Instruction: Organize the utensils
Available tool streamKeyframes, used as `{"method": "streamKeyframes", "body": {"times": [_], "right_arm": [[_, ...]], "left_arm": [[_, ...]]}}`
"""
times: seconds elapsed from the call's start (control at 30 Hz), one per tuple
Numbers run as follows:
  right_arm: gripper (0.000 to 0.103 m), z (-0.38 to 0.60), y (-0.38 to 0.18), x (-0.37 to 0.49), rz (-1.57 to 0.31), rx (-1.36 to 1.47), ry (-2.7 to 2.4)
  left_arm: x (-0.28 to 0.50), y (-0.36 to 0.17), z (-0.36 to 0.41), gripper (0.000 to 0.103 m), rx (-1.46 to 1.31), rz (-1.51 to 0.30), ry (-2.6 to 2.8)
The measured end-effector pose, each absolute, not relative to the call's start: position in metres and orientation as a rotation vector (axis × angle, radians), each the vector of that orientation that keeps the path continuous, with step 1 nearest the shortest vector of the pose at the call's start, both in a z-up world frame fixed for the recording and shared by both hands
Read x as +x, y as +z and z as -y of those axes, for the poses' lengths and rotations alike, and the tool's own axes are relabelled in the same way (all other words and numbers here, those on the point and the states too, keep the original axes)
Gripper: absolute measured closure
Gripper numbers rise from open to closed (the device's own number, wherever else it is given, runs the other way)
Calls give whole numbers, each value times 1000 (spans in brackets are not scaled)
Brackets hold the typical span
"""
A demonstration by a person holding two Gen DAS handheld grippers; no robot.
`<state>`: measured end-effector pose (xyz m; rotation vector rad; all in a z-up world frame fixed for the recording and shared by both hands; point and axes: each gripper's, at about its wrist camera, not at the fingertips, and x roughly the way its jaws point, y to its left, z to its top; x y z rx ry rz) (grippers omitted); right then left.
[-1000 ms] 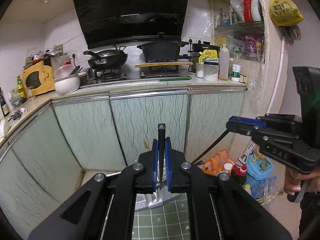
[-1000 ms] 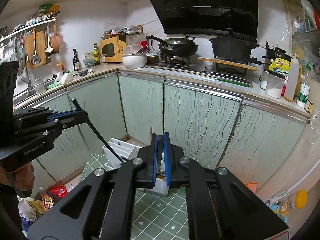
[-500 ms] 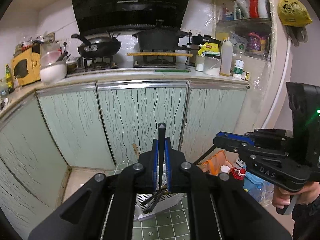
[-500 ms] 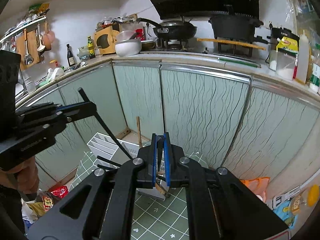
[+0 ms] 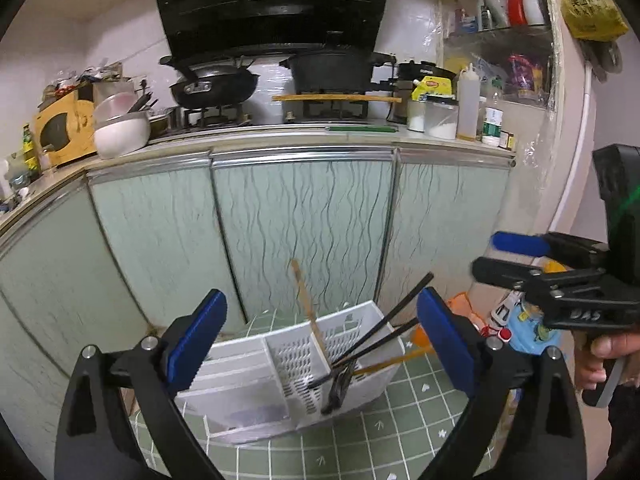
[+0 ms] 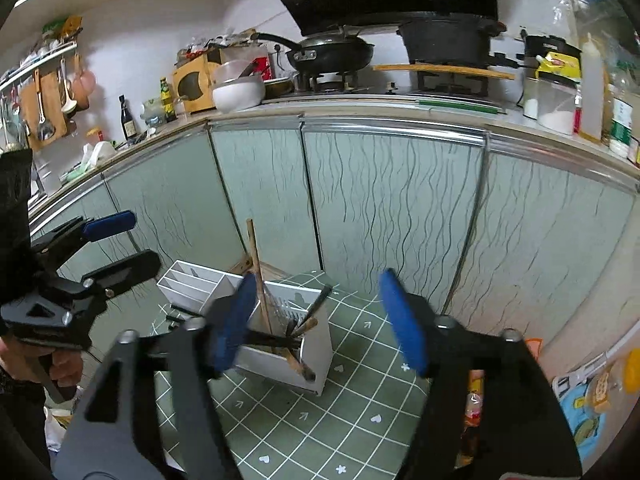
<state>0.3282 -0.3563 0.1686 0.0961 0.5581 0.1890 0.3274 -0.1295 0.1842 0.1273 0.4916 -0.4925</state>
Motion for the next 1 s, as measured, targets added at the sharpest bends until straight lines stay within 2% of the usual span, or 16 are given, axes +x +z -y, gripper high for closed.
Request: {"method": "streamKeyframes", "body": {"times": [0.03,0.1,0.5,1.0], "right_arm": [[25,358,169,323,-550,96,184],[8,357,170,309,-527,79,169],[8,331,160,230,-480,-18,93],[8,296,89,138,-507,-70,-24]], "left_arm": [[324,184,127,4,129,-492,-495],[313,185,121,4,143,-489,-487],[247,162,89,4,128,-479,-417],[147,114,43,4,125,-457,-261]]}}
